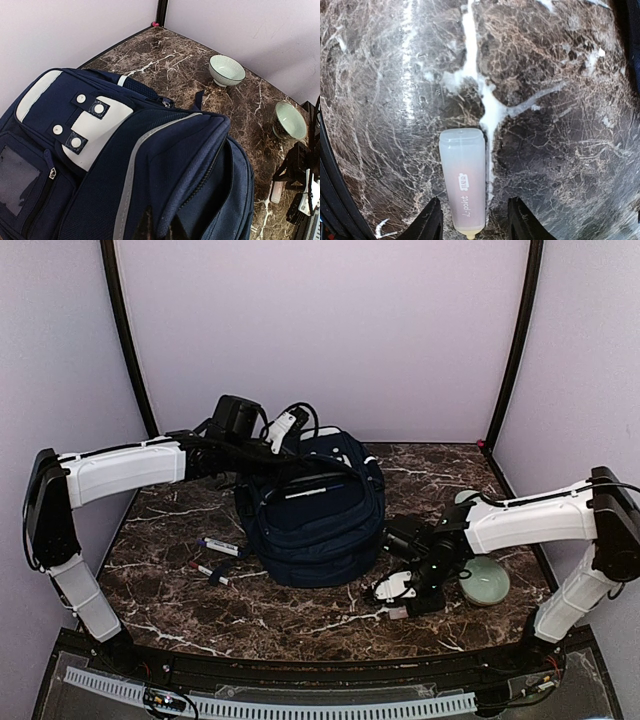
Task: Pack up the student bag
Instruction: Move the pen to the center of the board, then pick up the pen from the center of the board.
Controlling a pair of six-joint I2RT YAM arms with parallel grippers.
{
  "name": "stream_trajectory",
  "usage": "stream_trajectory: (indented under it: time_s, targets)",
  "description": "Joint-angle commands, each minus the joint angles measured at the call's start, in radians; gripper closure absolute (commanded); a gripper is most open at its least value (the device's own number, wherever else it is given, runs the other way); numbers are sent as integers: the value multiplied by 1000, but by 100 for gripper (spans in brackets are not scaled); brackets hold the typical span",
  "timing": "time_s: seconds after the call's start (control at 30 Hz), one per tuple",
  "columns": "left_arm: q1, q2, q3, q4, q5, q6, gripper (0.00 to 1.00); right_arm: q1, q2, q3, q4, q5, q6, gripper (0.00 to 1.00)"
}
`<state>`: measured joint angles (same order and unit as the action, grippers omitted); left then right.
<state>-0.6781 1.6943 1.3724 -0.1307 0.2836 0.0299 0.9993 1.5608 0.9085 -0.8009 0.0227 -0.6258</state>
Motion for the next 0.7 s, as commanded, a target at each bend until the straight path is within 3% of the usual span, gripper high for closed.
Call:
stream_trajectory:
  time_s: [0.0, 0.67]
  targets:
    - [-8, -22, 50, 51, 46, -6, 100, -4, -5, -9, -1, 2, 20, 57]
    - [-8, -28, 49, 49, 43, -2, 100, -4, 18, -57, 53, 11, 24, 67]
